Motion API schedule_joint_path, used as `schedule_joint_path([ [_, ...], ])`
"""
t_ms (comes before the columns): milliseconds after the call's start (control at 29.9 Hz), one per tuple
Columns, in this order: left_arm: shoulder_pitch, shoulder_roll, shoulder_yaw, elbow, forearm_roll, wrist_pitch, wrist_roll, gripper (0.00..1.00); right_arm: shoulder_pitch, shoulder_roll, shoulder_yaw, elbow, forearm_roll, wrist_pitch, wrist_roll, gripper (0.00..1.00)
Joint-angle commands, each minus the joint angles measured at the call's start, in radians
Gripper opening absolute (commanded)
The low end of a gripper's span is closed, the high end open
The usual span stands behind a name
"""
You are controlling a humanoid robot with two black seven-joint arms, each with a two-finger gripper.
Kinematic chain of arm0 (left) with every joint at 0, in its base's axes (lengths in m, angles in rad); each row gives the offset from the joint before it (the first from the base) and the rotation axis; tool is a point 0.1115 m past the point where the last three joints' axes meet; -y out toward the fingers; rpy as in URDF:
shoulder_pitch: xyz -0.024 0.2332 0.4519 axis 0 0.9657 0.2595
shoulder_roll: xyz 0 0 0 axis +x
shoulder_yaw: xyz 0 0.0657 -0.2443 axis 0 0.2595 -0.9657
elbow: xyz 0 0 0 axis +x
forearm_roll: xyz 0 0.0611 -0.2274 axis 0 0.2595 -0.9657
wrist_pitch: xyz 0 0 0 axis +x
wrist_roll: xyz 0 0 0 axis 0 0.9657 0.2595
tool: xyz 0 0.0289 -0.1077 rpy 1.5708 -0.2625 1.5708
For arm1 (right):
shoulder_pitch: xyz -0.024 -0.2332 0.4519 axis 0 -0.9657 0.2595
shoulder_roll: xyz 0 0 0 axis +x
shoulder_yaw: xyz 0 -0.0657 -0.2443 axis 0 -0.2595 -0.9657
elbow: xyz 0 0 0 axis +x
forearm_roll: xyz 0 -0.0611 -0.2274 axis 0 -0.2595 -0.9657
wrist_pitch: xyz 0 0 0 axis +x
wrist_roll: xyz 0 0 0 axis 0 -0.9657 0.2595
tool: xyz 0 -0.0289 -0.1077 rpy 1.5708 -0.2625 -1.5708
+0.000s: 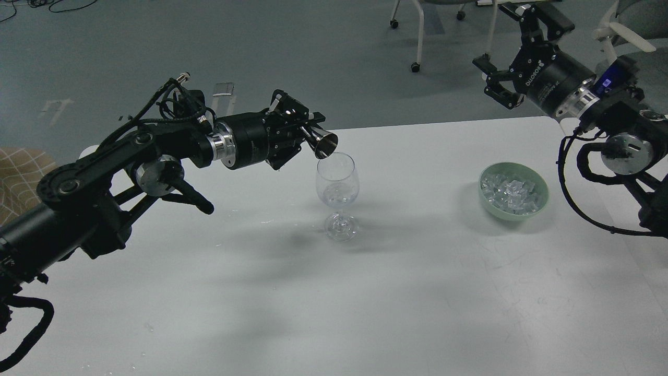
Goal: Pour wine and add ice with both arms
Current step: 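Tilt the jigger with the left gripper to pour into the wine glass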
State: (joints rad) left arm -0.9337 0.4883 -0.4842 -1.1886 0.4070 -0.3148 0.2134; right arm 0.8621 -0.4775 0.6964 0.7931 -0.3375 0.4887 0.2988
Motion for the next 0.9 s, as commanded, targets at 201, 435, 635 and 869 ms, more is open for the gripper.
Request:
schedule_joint_path([
  [201,0.001,0.003,-0.039,-0.075,0.194,0.042,0.006,0.03,0.000,0.000,0.000,0.000,0.000,0.000,0.000,1.00],
  [435,0.001,0.021,-0.037,-0.135,0.283,0.080,0.017,0.03,0.000,0.000,0.000,0.000,0.000,0.000,0.000,1.00],
  [635,0.006,0.026,-0.042,-0.164,0.386,0.085,0.018,0.03,0.000,0.000,0.000,0.000,0.000,0.000,0.000,1.00],
  [869,0.024,0.016,-0.112,-0.157,0.290,0.091,0.081,0.04,-0.002,-0.001,0.000,0.000,0.000,0.000,0.000,1.00],
])
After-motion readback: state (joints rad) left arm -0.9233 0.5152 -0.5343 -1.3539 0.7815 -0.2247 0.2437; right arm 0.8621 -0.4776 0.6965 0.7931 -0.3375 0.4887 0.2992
